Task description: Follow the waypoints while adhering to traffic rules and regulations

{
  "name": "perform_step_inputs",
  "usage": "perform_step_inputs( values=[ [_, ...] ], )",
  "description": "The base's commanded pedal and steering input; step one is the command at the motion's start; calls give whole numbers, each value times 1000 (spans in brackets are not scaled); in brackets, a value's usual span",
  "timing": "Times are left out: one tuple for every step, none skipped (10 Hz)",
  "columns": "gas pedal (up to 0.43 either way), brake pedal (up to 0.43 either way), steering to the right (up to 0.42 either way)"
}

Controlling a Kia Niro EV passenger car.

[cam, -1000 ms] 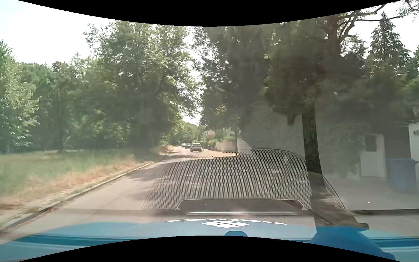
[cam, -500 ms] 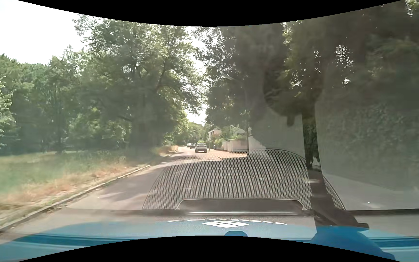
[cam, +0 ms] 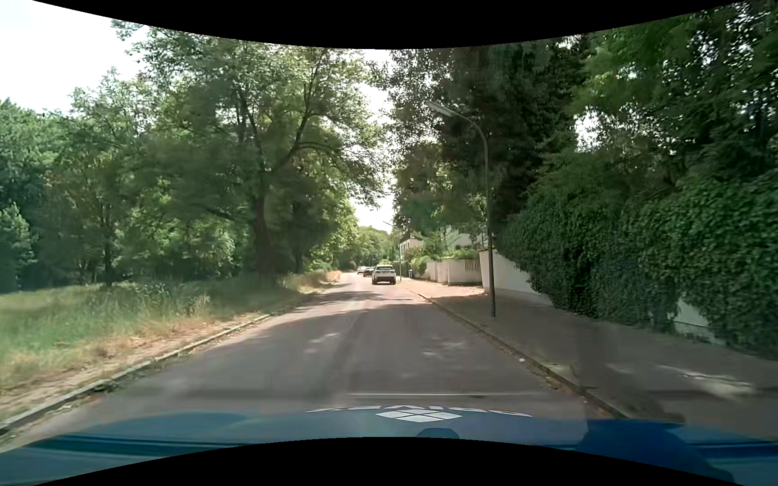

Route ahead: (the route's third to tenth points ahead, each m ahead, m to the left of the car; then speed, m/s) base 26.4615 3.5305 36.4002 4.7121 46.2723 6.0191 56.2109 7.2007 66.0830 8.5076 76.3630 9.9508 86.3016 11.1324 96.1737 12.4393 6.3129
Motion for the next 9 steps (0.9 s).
perform_step_inputs(
  values=[
    [150, 0, -44],
    [150, 0, -44],
    [150, 0, -44],
    [150, 0, -45],
    [150, 0, -44],
    [150, 0, -44],
    [150, 0, -44],
    [150, 0, -44],
    [150, 0, -44]
  ],
)
